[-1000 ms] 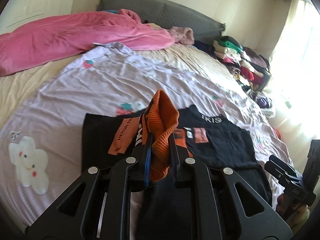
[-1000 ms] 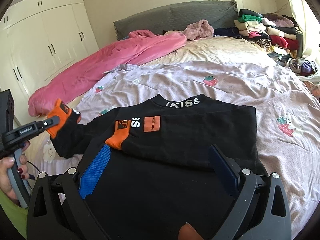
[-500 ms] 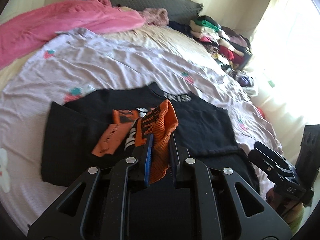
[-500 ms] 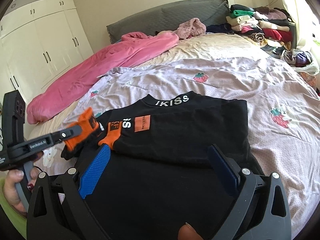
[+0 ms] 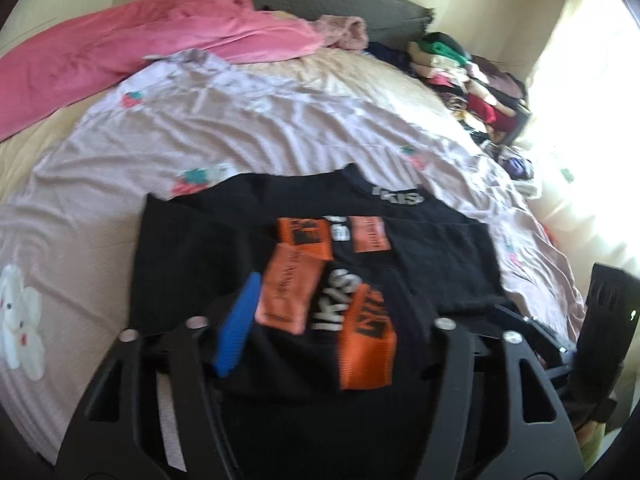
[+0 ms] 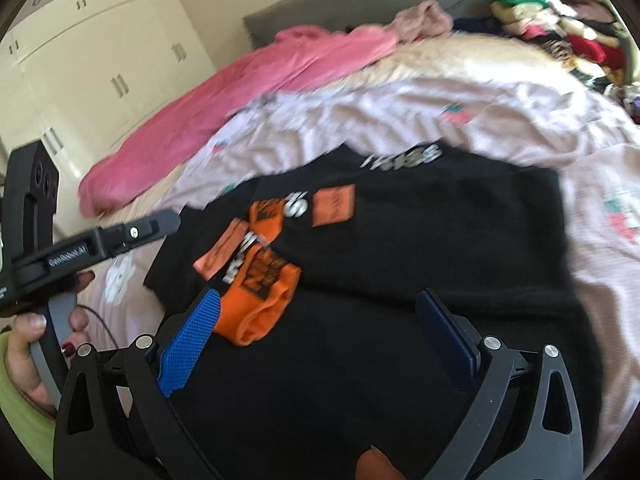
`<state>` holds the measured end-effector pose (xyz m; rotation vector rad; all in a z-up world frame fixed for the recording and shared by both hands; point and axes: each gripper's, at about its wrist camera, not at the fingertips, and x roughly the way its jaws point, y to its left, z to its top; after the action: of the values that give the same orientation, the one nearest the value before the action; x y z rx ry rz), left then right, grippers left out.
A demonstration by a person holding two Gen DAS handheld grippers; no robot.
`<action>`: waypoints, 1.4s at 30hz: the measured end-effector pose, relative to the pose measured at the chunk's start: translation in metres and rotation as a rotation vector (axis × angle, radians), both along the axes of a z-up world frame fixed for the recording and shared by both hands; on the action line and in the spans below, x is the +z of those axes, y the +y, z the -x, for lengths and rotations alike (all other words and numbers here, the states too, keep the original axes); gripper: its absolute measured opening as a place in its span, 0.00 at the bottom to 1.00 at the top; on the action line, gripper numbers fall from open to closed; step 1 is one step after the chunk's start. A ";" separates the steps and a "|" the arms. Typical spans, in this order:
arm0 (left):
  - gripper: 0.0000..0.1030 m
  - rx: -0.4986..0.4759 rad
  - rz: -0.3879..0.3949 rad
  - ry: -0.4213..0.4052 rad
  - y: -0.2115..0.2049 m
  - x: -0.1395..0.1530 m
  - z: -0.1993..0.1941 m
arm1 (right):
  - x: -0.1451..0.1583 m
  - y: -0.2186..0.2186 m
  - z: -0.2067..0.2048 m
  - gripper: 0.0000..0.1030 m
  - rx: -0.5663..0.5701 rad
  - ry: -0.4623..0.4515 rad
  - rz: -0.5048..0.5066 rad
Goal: Fold small clothes
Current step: 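Grasp the folded orange cuff with the right gripper and lift it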
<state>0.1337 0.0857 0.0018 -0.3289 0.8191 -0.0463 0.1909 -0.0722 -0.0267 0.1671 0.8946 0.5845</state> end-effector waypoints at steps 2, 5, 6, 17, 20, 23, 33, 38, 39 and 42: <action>0.58 0.027 -0.005 0.008 0.011 -0.003 0.002 | -0.009 0.014 -0.002 0.94 0.034 0.034 -0.010; 0.62 0.055 -0.045 0.007 0.021 -0.002 0.007 | -0.021 0.033 -0.004 0.93 0.084 0.070 -0.011; 0.63 0.064 -0.057 0.009 0.026 -0.003 0.009 | -0.023 0.038 -0.004 0.88 0.094 0.074 -0.009; 0.86 0.125 -0.086 0.039 0.057 -0.009 0.021 | -0.045 0.063 -0.023 0.68 0.130 0.083 0.063; 0.86 0.135 -0.080 0.045 0.061 -0.011 0.022 | -0.047 0.060 -0.030 0.36 0.155 0.088 0.024; 0.87 0.139 -0.078 0.048 0.063 -0.013 0.022 | -0.046 0.058 -0.031 0.20 0.172 0.088 -0.010; 0.87 0.134 -0.084 0.045 0.063 -0.013 0.021 | -0.005 0.041 -0.013 0.10 0.150 -0.072 -0.051; 0.87 0.126 -0.097 0.045 0.058 -0.010 0.019 | 0.022 0.019 -0.010 0.10 0.090 -0.170 -0.008; 0.87 0.123 -0.104 0.044 0.056 -0.009 0.019 | 0.026 0.013 -0.010 0.10 0.078 -0.183 -0.001; 0.87 0.117 -0.100 0.043 0.053 -0.008 0.017 | 0.035 -0.003 -0.011 0.10 0.042 -0.211 0.015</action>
<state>0.1167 0.1384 -0.0058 -0.2833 0.8408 0.1110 0.2020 -0.0753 0.0084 0.0715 0.6991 0.6217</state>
